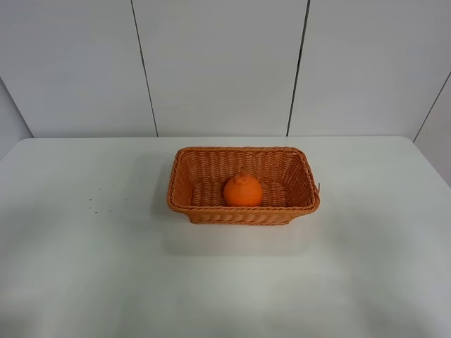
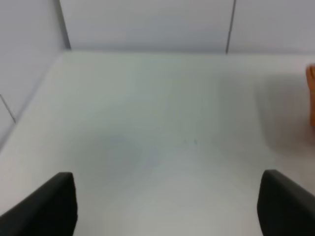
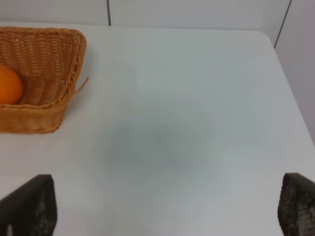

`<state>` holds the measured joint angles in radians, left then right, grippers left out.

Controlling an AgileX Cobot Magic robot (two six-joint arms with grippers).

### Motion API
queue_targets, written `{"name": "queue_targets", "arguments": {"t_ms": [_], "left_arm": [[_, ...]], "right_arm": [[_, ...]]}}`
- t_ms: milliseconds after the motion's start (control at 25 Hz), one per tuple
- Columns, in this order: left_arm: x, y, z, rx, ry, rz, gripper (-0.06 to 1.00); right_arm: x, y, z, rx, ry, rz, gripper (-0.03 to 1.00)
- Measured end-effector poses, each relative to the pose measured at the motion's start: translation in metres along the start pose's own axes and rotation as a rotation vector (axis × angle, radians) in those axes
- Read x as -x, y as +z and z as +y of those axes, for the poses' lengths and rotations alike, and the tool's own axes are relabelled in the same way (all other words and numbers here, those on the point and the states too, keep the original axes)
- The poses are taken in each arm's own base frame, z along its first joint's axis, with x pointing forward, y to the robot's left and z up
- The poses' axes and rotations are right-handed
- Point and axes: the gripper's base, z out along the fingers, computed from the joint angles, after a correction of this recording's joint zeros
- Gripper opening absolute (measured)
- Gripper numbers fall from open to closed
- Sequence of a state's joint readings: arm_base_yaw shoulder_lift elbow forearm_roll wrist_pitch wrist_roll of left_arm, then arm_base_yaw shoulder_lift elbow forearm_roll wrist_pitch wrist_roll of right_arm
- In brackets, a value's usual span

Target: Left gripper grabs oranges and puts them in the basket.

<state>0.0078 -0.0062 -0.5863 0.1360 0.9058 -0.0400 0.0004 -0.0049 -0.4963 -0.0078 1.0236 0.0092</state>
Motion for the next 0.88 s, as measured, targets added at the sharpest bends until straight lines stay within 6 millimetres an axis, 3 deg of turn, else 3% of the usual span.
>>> {"name": "queue_targets", "arguments": {"t_ms": [520, 880], "left_arm": [[-0.032, 0.017, -0.004, -0.014, 0.001, 0.228, 0.82], [-0.034, 0.019, -0.004, -0.014, 0.002, 0.237, 0.82]], "right_arm": [[0.000, 0.000, 0.000, 0.000, 0.000, 0.000, 0.69], [0.000, 0.000, 0.000, 0.000, 0.000, 0.000, 0.69]]}}
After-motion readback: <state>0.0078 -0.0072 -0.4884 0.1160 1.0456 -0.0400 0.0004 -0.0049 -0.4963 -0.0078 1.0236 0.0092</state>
